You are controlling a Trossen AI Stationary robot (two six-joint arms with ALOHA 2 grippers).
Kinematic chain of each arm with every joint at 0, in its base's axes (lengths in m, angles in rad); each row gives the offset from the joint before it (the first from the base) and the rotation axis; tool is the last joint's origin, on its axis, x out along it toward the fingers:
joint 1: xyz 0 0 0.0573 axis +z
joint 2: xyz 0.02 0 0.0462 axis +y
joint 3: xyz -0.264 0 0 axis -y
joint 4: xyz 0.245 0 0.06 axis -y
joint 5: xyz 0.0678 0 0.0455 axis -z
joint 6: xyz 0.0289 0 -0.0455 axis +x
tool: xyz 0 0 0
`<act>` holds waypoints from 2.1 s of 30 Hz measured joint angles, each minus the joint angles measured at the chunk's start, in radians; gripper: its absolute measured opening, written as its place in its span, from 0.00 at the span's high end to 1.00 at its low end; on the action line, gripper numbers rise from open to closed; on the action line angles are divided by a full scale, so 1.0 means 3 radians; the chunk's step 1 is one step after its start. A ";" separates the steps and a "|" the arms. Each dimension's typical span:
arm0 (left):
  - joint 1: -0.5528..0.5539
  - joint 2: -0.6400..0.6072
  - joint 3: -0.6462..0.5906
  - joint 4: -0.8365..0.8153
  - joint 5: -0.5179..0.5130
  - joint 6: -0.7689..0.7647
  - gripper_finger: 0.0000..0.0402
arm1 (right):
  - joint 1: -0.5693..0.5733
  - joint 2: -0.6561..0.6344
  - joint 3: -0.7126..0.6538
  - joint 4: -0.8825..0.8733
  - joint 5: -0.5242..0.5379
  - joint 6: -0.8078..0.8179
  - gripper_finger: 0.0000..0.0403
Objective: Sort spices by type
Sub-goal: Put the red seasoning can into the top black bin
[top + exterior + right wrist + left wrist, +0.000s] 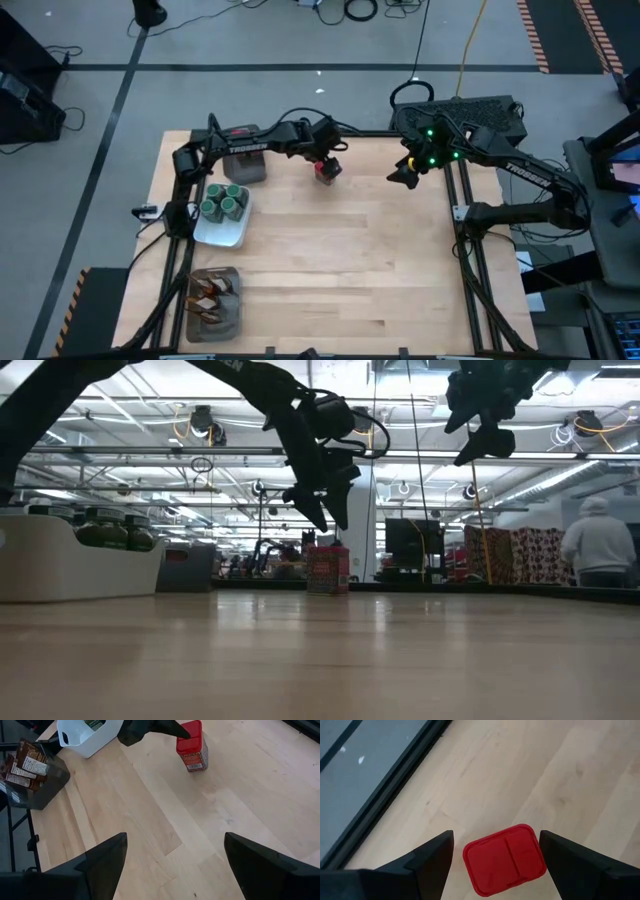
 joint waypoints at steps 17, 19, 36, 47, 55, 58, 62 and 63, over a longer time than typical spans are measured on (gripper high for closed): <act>0.0013 0.0104 -0.0004 -0.0066 0.0090 0.0397 0.26 | 0.0003 0.0001 0.0001 0.0001 0.0000 0.0026 0.22; 0.0013 0.0130 -0.0001 -0.0049 0.0090 0.0397 0.26 | 0.0003 0.0001 0.0001 0.0011 0.0000 0.0027 0.22; -0.0013 0.0115 0.0010 -0.0557 0.0095 0.0826 0.26 | 0.0003 0.0003 0.0001 0.0020 0.0001 0.0062 0.22; -0.0016 0.0068 -0.0009 -0.1008 0.0072 0.1366 0.26 | 0.0003 0.0003 0.0001 0.0020 0.0001 0.0030 0.22; 0.0011 -0.0087 0.0001 -0.0787 -0.0010 0.1106 0.26 | 0.0003 0.0003 0.0001 0.0076 0.0001 0.0025 0.22; 0.0084 -0.0067 -0.0004 -0.0841 0.0213 0.0586 0.26 | 0.0003 0.0003 0.0001 0.0116 0.0001 0.0026 0.22; 0.0166 0.0014 -0.0004 -0.0812 0.0761 0.0299 0.26 | 0.0003 0.0003 0.0003 0.0131 0.0001 0.0036 0.22; 0.0174 0.0032 -0.0004 -0.0794 0.0760 0.0258 0.26 | 0.0003 0.0003 0.0003 0.0132 0.0001 0.0031 0.22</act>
